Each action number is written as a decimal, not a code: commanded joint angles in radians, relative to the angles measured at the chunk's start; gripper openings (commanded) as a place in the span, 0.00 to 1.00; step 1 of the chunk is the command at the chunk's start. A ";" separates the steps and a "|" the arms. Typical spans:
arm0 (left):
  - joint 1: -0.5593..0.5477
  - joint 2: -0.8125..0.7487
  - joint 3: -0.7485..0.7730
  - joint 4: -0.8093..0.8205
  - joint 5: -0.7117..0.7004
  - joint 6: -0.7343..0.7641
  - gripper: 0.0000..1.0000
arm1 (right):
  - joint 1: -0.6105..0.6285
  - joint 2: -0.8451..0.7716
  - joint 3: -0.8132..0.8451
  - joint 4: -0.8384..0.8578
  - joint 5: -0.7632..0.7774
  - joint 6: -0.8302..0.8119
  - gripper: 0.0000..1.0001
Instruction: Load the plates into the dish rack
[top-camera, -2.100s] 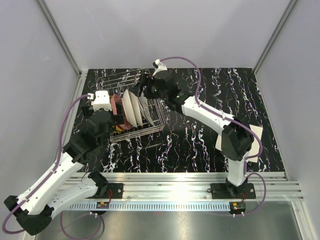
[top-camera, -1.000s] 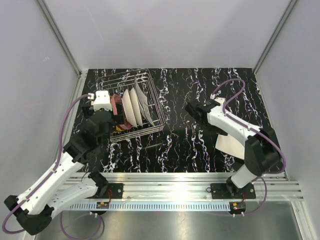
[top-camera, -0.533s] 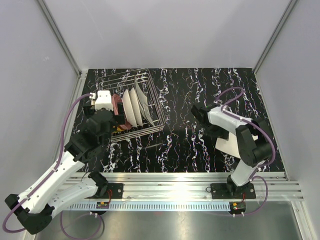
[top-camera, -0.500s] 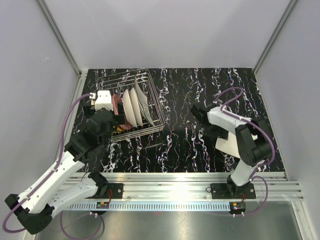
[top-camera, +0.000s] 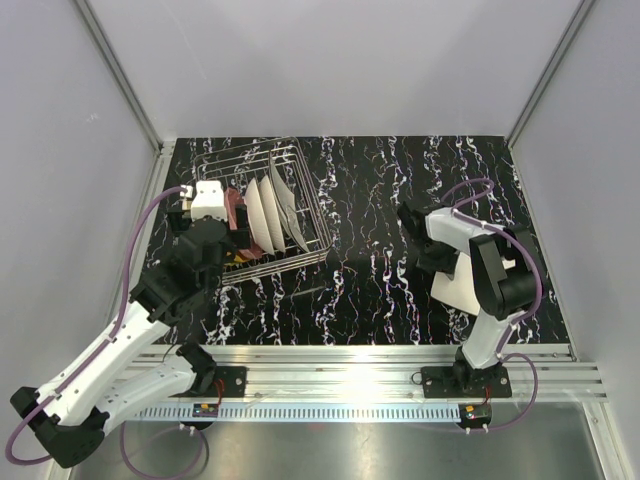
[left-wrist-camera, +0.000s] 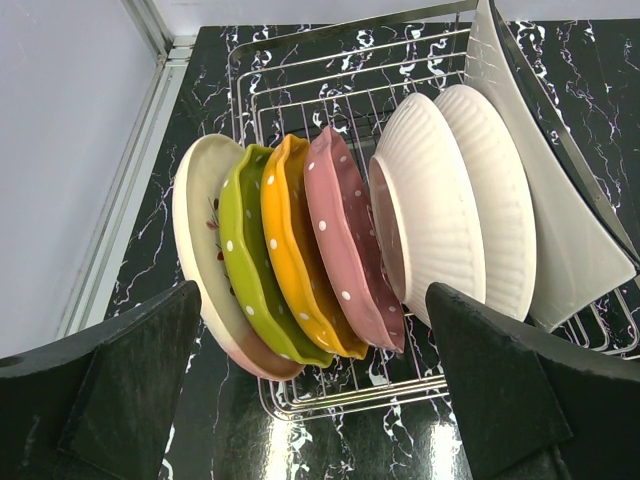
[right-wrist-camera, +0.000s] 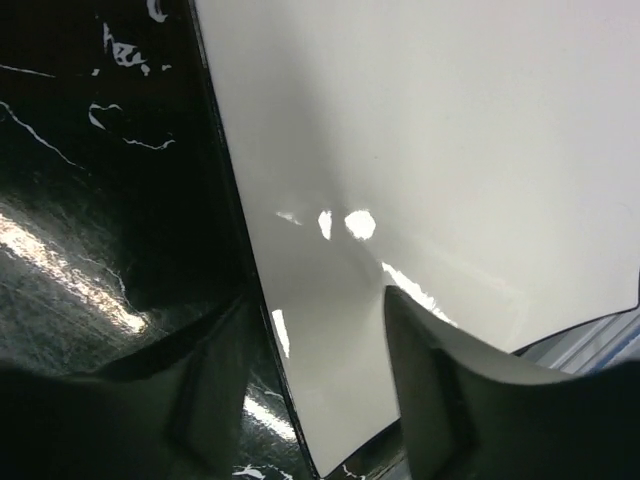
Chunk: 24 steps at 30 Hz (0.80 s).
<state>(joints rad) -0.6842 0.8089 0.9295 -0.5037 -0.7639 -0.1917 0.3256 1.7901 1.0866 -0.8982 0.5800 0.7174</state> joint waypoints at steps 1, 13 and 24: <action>0.002 -0.004 0.034 0.027 -0.006 -0.002 0.99 | -0.002 0.034 0.016 0.036 -0.048 -0.033 0.56; 0.003 -0.022 0.035 0.028 -0.008 -0.003 0.99 | 0.027 0.009 0.010 0.114 -0.178 -0.073 0.00; 0.003 -0.027 0.035 0.025 -0.009 -0.006 0.99 | 0.328 0.147 0.308 -0.007 -0.134 -0.013 0.00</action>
<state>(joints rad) -0.6842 0.7982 0.9295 -0.5041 -0.7643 -0.1917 0.5453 1.8988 1.2716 -0.9928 0.5728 0.6174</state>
